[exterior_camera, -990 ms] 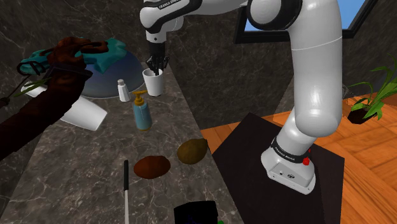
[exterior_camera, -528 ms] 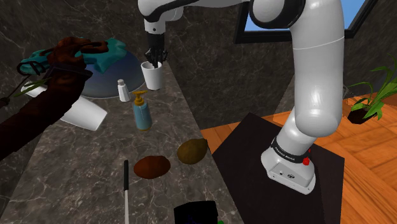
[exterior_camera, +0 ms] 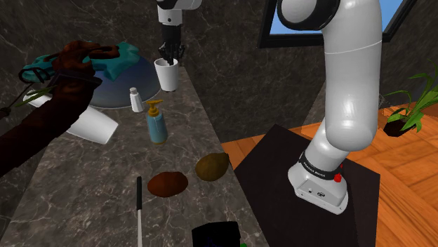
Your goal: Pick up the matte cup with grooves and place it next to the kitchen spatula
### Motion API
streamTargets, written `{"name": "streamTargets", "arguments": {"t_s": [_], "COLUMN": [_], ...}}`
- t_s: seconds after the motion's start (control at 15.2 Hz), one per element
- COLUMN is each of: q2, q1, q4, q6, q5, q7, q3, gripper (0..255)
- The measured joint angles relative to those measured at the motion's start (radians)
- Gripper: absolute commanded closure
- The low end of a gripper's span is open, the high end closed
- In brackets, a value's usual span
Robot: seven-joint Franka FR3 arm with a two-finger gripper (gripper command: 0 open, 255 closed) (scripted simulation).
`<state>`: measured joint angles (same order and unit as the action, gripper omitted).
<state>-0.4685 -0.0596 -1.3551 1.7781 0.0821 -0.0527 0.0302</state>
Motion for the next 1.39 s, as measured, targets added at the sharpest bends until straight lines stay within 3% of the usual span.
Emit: {"name": "streamTargets", "arguments": {"t_s": [0.53,1.32,1.39], "q2": [0.0,-0.051,-0.028], "q1": [0.0,-0.001,-0.005], "q4": [0.103,0.344,0.315], "q6": [-0.103,-0.292,-0.287], "q5": [-0.001,-0.004,-0.003], "q7": [-0.009,-0.025,-0.031], "q3": [0.001,0.002,0.003], "gripper": [255,255,255]}}
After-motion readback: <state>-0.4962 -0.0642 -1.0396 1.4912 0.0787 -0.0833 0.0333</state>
